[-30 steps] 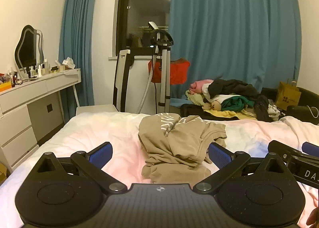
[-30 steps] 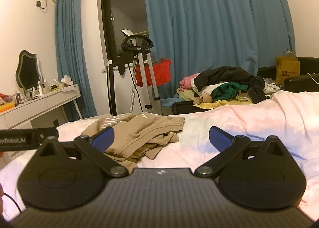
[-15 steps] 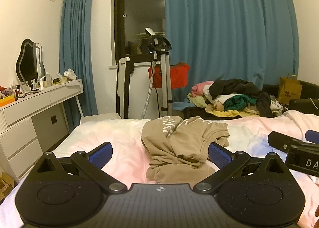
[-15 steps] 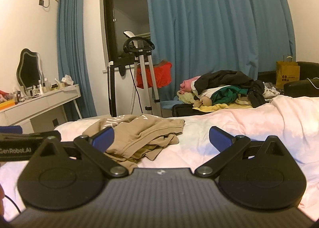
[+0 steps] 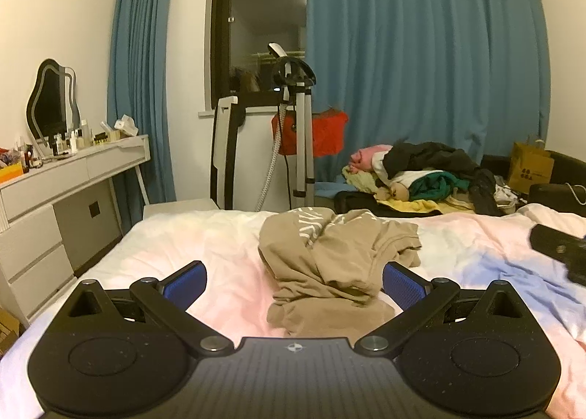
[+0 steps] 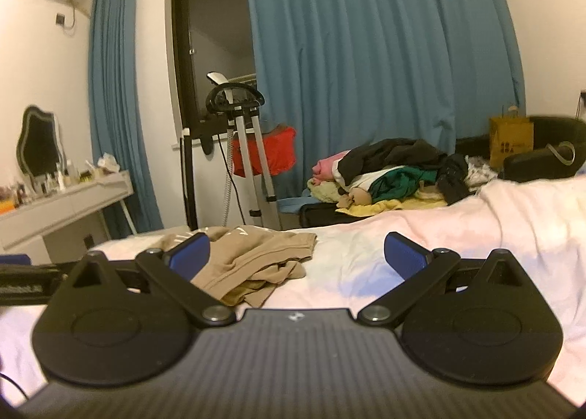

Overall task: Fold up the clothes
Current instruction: 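Move both grippers toward the crumpled beige T-shirt on the bed, then grasp the beige T-shirt with the left gripper and lift it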

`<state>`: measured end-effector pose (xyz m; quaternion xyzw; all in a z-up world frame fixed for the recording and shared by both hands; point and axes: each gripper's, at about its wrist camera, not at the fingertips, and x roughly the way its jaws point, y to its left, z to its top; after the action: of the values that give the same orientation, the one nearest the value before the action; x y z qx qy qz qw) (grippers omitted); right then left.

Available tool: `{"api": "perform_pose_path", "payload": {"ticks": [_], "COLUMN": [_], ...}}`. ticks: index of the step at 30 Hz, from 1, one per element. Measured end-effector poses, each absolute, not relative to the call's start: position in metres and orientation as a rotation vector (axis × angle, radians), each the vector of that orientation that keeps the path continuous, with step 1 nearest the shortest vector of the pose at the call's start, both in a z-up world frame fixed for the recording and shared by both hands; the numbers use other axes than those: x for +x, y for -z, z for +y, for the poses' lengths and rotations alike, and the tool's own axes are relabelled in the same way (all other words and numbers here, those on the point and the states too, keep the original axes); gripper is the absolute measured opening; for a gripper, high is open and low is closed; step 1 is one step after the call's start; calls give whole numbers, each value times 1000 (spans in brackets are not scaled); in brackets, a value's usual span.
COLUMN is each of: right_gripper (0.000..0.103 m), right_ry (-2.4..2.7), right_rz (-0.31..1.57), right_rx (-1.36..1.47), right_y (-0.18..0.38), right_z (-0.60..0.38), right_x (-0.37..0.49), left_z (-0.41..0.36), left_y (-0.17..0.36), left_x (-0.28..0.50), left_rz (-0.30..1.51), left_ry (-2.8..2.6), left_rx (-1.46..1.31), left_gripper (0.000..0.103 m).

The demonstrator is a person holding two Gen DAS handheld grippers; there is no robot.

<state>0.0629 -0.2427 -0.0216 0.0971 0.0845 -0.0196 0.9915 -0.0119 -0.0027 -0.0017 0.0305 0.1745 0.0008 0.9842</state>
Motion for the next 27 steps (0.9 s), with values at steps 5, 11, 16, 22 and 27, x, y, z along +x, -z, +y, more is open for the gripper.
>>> {"api": "perform_pose_path", "payload": {"ticks": [5, 11, 16, 22, 27], "right_gripper": [103, 103, 103, 103, 103], "right_ry": [23, 45, 76, 92, 106], "right_rz": [185, 195, 148, 88, 54], "right_rx": [243, 215, 228, 221, 229], "right_y": [26, 32, 21, 14, 14], "right_z": [-244, -240, -237, -235, -234], "right_x": [61, 58, 49, 40, 39], "left_z": [-6, -12, -13, -6, -6], "left_y": [2, 1, 8, 20, 33], "left_x": [-11, -17, -19, -11, 6], "left_rz": [328, 328, 359, 421, 471], "left_ry": [-12, 13, 45, 67, 98], "left_rx": [102, 125, 153, 143, 155], "left_gripper": [103, 103, 103, 103, 103]}}
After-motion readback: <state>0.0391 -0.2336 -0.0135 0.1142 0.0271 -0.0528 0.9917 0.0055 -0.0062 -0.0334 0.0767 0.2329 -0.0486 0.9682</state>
